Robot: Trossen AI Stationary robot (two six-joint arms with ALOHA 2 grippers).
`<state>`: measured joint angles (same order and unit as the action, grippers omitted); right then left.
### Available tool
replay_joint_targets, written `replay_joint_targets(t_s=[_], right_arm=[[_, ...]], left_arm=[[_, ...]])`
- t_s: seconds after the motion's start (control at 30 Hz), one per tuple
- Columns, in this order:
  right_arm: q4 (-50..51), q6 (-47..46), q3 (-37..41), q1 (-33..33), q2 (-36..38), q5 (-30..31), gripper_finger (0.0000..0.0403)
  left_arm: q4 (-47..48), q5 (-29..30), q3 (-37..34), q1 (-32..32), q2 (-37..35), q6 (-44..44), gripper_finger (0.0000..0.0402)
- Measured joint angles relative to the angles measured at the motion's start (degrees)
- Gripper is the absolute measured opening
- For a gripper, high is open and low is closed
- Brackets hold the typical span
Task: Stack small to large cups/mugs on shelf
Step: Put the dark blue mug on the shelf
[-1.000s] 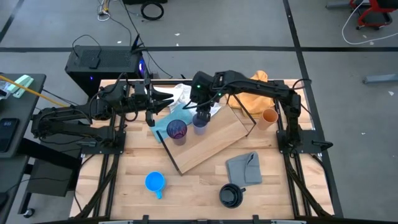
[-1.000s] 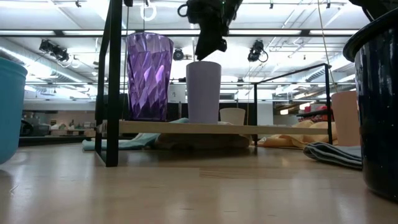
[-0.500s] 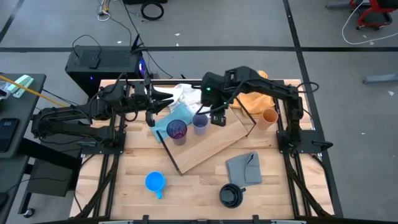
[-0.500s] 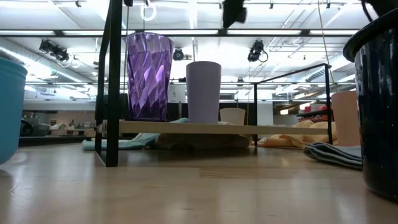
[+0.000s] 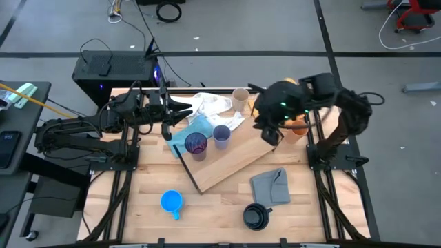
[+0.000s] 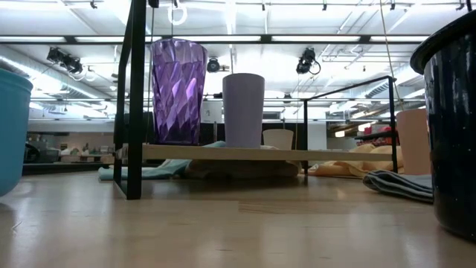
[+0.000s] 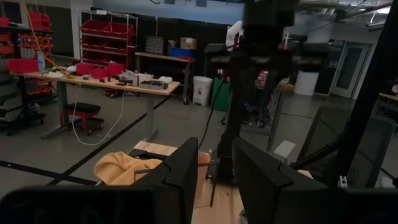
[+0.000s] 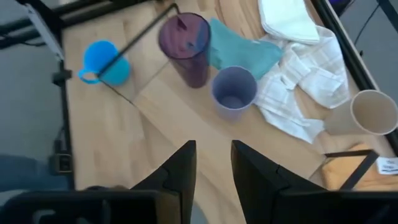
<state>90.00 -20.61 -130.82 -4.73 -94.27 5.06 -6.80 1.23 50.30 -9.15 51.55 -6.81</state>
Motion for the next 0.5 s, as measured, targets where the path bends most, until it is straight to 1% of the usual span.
replay_joint_targets(t_s=[0.17, 0.27, 0.37, 0.5], right_arm=[[0.02, -4.26, 0.03, -6.24, 0.83, 2.89, 0.0107], [-0.79, -6.48, 2.94, -10.04, 0.73, 3.25, 0.0107], [-4.56, -9.41, 10.38, -13.73, 1.24, 3.27, 0.0107], [-14.27, -14.83, 23.66, -18.38, 4.01, 2.88, 0.0104]], left_arm=[[0.01, 0.0, 0.0, 0.0, 0.0, -0.01, 0.0107], [0.01, 0.0, 0.0, 0.0, 0.0, -0.02, 0.0107], [0.01, 0.0, 0.0, 0.0, 0.0, -0.02, 0.0107], [0.01, 0.0, 0.0, 0.0, 0.0, -0.02, 0.0107]])
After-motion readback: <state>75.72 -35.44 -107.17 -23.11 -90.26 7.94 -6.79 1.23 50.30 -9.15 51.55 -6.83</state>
